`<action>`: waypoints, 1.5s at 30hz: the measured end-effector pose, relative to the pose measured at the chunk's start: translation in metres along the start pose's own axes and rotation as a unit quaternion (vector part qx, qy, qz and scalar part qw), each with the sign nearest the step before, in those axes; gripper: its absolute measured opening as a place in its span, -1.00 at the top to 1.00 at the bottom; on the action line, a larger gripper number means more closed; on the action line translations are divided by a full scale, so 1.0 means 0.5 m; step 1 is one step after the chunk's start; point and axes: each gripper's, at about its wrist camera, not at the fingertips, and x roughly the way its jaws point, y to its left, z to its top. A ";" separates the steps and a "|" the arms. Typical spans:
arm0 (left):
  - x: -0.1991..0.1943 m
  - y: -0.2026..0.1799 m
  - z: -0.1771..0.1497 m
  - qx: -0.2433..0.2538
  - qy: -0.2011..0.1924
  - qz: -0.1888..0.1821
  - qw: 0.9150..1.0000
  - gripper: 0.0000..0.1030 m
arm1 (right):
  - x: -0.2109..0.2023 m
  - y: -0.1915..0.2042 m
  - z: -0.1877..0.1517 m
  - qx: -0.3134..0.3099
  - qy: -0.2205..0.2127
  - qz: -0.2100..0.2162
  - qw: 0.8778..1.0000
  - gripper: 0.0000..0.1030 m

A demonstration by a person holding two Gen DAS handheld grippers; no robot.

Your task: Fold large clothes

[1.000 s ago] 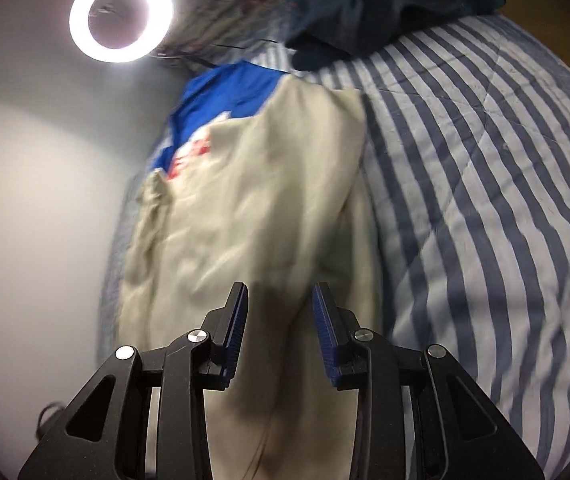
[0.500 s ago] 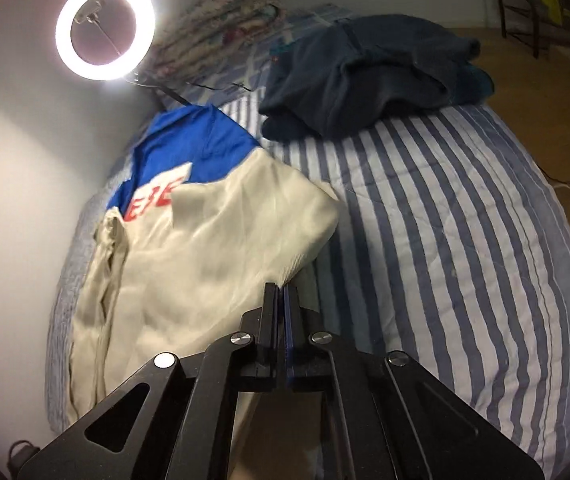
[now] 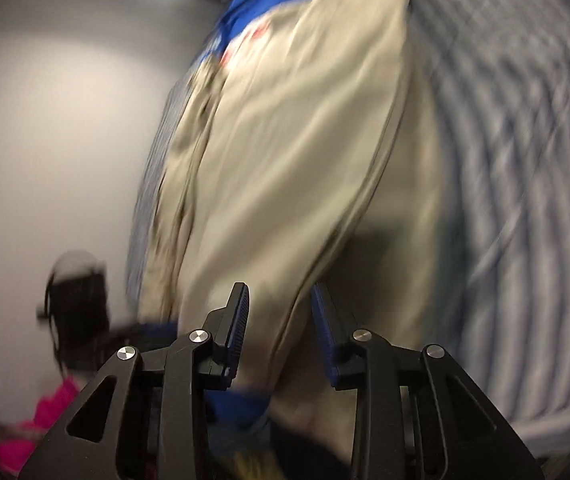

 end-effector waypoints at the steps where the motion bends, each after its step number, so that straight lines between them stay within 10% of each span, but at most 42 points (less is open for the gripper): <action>1: 0.011 0.002 0.002 -0.002 0.005 -0.002 1.000 0.35 | 0.018 0.004 -0.015 -0.004 0.007 -0.001 1.000 0.36; 3: 0.025 0.003 0.001 -0.007 0.013 -0.006 1.000 0.77 | 0.045 0.004 -0.031 0.000 0.014 0.014 1.000 0.41; 4: 0.030 0.000 0.003 -0.008 0.011 -0.005 1.000 0.87 | 0.048 0.006 -0.034 0.001 0.015 0.021 1.000 0.77; 7: 0.025 -0.021 0.005 -0.009 0.000 -0.027 1.000 0.89 | 0.028 0.043 -0.029 -0.028 -0.004 0.001 1.000 0.96; 15: 0.058 -0.087 -0.002 0.014 0.003 -0.056 0.998 0.90 | -0.129 0.077 -0.017 -0.048 -0.056 -0.044 0.996 0.96; 22: 0.133 -0.073 -0.013 0.019 0.028 -0.009 0.999 0.90 | -0.039 -0.008 -0.030 -0.032 0.005 -0.134 0.990 0.97; 33: 0.024 -0.147 -0.042 0.115 -0.032 0.042 0.992 0.57 | -0.136 -0.028 -0.008 -0.031 -0.057 -0.067 0.996 0.90; 45: 0.094 -0.171 -0.035 0.136 -0.012 0.050 0.989 0.57 | -0.145 -0.084 0.198 0.009 -0.132 -0.094 0.987 0.72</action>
